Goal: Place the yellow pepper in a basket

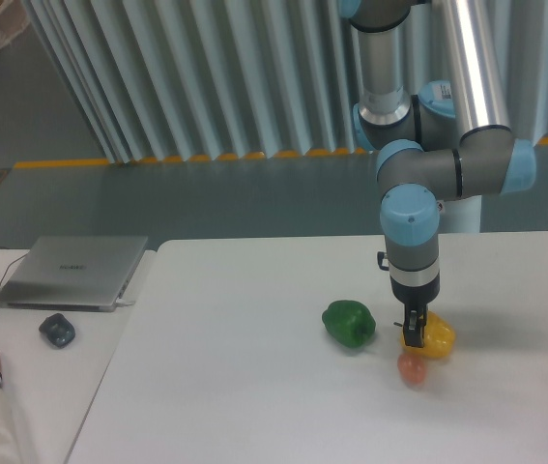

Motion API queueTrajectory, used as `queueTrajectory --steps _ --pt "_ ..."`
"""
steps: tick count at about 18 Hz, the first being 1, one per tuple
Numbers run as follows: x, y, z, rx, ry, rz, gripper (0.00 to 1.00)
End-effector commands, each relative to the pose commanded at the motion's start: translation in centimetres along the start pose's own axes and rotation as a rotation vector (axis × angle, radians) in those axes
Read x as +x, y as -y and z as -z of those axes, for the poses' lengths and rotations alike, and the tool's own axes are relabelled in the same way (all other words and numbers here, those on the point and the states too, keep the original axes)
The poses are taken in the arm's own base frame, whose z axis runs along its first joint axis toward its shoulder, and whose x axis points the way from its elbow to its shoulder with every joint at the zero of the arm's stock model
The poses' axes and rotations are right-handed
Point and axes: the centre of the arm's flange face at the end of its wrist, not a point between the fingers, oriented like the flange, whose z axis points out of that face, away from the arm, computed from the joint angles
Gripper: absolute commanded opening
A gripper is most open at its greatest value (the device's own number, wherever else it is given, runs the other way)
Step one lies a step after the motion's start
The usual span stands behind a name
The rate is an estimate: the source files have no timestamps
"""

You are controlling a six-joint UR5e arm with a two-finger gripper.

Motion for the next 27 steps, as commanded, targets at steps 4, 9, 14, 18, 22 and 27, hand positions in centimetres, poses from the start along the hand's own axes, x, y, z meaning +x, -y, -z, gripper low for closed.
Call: queueTrajectory --steps 4,9,14,18,22,27 --pt "0.0 -0.8 1.6 0.002 0.002 0.012 0.41" --pt "-0.2 -3.4 7.4 -0.001 0.050 0.052 0.40" --pt "1.1 -7.8 11.2 -0.013 0.116 0.117 0.36" --pt "1.3 -10.5 12.1 -0.022 0.130 0.125 0.36" --pt "2.0 -14.2 12.7 -0.037 0.137 0.089 0.36" --pt "3.9 -21.0 12.2 -0.048 0.129 -0.001 0.36"
